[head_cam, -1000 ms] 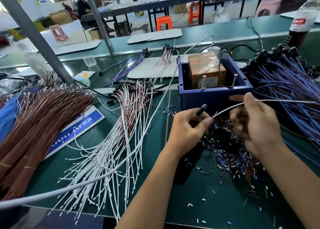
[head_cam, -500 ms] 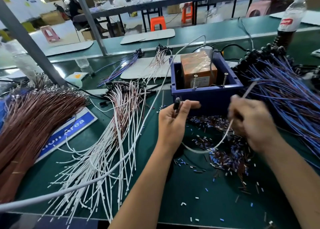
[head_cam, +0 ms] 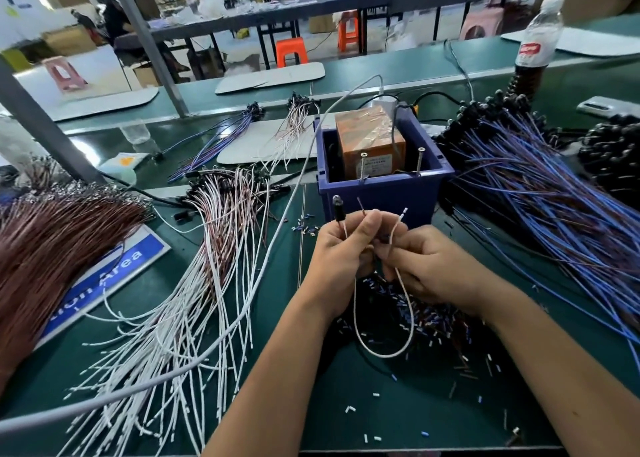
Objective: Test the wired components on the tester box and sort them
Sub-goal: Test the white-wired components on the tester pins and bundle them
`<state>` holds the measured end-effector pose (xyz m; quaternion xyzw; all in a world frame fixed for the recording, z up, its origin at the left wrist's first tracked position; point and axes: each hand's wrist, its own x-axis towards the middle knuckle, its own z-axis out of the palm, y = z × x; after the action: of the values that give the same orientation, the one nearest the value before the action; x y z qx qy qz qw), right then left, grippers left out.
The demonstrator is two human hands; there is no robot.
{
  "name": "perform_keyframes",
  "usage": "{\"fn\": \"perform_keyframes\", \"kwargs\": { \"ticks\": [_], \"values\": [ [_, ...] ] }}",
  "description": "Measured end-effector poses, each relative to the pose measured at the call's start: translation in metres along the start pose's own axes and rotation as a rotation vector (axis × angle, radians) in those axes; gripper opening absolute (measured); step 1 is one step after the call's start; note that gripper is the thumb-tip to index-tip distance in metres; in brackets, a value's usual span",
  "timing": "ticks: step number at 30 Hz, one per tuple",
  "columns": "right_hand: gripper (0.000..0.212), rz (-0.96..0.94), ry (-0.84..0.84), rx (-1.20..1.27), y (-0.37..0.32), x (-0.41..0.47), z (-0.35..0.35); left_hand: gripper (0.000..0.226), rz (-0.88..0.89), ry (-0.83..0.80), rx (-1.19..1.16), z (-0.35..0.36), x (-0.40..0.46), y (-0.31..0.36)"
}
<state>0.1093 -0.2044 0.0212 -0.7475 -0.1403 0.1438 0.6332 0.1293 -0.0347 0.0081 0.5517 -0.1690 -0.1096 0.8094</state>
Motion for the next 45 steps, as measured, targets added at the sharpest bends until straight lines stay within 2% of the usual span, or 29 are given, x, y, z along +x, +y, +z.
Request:
{"fn": "perform_keyframes", "kwargs": {
  "ticks": [3,5,7,9,13,17,18,19,21,24,29,32,35,39,45],
  "values": [
    [0.038,-0.079,0.06,0.029,-0.002,-0.001,-0.002,0.026,-0.022,0.08,-0.014,0.001,0.001,0.0],
    [0.035,-0.184,0.212,0.003,-0.003,0.0,0.0,0.026,-0.032,0.124,-0.017,0.002,0.002,-0.001],
    [0.023,-0.307,0.376,-0.028,-0.003,0.002,0.0,0.028,-0.04,0.159,0.003,0.003,0.004,-0.005],
    [0.01,-0.381,0.453,-0.038,-0.002,0.003,-0.001,0.02,-0.058,0.179,0.027,0.003,0.006,-0.008],
    [0.009,-0.37,0.477,-0.054,0.002,0.003,-0.002,0.019,-0.076,0.179,0.052,0.002,0.008,-0.01],
    [0.01,-0.353,0.632,0.179,-0.001,0.002,-0.014,0.02,-0.059,0.163,0.114,0.002,0.007,-0.008],
    [0.008,-0.331,0.645,0.212,-0.001,0.002,-0.017,0.021,-0.04,0.175,0.103,0.003,0.006,-0.006],
    [0.016,-0.292,0.626,0.19,0.0,0.002,-0.016,0.021,-0.014,0.193,0.079,0.005,0.006,-0.004],
    [0.033,-0.208,0.5,0.045,0.003,0.003,-0.008,0.021,0.036,0.23,0.01,0.007,0.006,0.0],
    [0.018,-0.229,0.296,-0.121,0.006,0.007,0.009,0.02,0.07,0.258,-0.017,0.009,0.007,0.0],
    [0.01,-0.198,0.252,0.018,0.005,0.006,0.007,0.024,0.078,0.28,0.027,0.014,0.006,0.0],
    [0.012,-0.265,0.327,-0.03,0.003,0.005,0.007,0.029,0.216,0.361,0.261,0.009,0.008,-0.002],
    [0.018,-0.359,0.525,-0.011,0.0,0.005,0.003,0.031,0.354,0.462,0.54,0.006,0.006,-0.005],
    [0.02,-0.384,0.725,0.022,0.003,0.008,-0.004,0.032,0.36,0.472,0.573,0.009,0.002,-0.002],
    [0.02,-0.383,0.748,0.025,0.005,0.009,-0.007,0.026,0.378,0.447,0.525,0.014,0.0,0.002]
  ]
}}
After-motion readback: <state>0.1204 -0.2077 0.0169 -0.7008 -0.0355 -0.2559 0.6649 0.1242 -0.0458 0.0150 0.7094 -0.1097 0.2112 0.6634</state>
